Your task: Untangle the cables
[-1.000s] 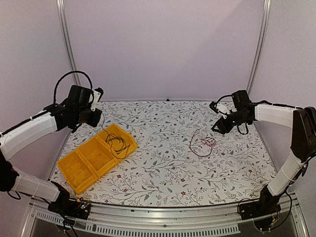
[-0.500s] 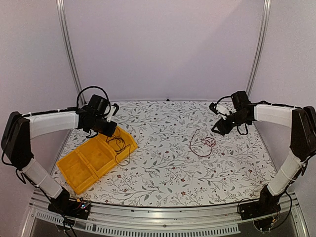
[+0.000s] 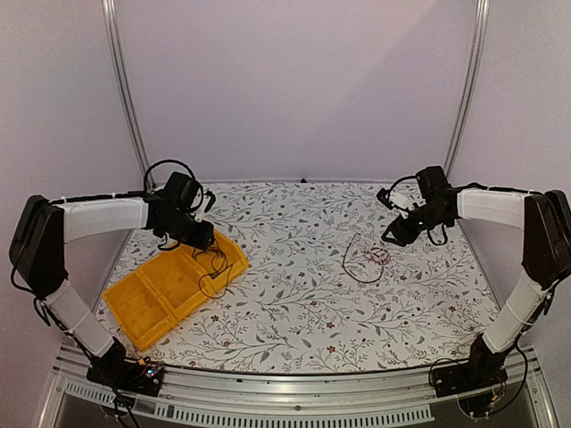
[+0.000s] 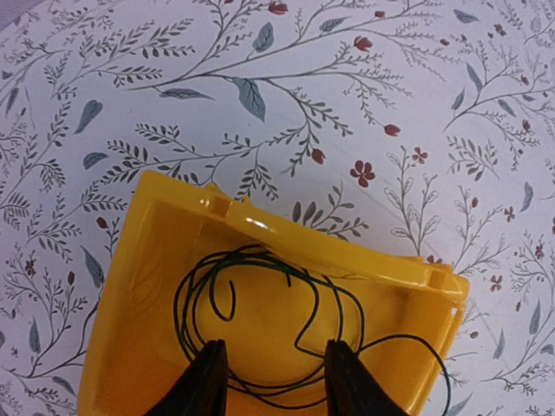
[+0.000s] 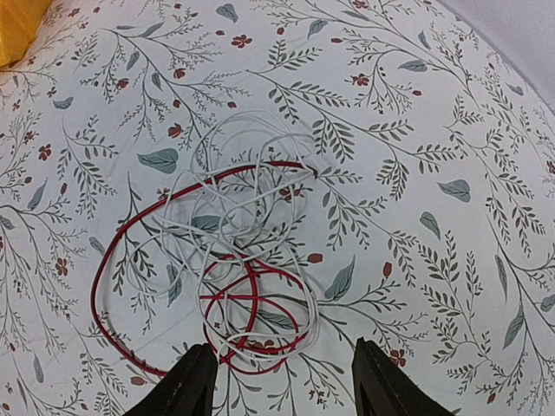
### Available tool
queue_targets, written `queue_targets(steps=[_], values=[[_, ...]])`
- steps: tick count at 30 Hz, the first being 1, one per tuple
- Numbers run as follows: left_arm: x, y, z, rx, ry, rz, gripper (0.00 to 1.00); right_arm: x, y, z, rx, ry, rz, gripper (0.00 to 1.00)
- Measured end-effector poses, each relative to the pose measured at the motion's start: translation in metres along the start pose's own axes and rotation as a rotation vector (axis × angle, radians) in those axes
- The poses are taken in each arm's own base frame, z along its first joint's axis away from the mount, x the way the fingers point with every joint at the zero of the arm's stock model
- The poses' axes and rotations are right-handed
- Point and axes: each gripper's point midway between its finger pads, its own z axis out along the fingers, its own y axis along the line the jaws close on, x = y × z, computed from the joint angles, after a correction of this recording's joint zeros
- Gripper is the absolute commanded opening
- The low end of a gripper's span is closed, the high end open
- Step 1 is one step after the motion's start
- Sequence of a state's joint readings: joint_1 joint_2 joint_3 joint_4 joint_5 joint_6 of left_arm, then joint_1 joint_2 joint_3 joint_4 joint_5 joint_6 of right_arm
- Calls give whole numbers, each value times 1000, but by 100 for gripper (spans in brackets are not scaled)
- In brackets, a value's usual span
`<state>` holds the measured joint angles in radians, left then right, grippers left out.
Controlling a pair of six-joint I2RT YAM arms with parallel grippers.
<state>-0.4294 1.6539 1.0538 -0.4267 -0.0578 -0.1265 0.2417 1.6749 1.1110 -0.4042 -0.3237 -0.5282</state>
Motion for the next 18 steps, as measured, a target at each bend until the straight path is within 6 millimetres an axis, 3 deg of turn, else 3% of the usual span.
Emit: queue_targets(steps=[5, 8, 10, 13, 18], values=[[-35, 8, -59, -27, -174, -29, 63, 0, 0, 0, -1, 0, -7, 58], [-45, 11, -94, -28, -276, -69, 66, 0, 0, 0, -2, 1, -7, 58], [-40, 11, -107, -17, -305, -92, 64, 1, 1, 0, -5, 5, -6, 58], [-25, 4, -112, 13, -297, -120, 64, 3, 2, 2, -10, 10, -5, 58], [5, -31, -109, 88, -232, -148, 60, 8, 3, 5, -20, 27, 0, 58]])
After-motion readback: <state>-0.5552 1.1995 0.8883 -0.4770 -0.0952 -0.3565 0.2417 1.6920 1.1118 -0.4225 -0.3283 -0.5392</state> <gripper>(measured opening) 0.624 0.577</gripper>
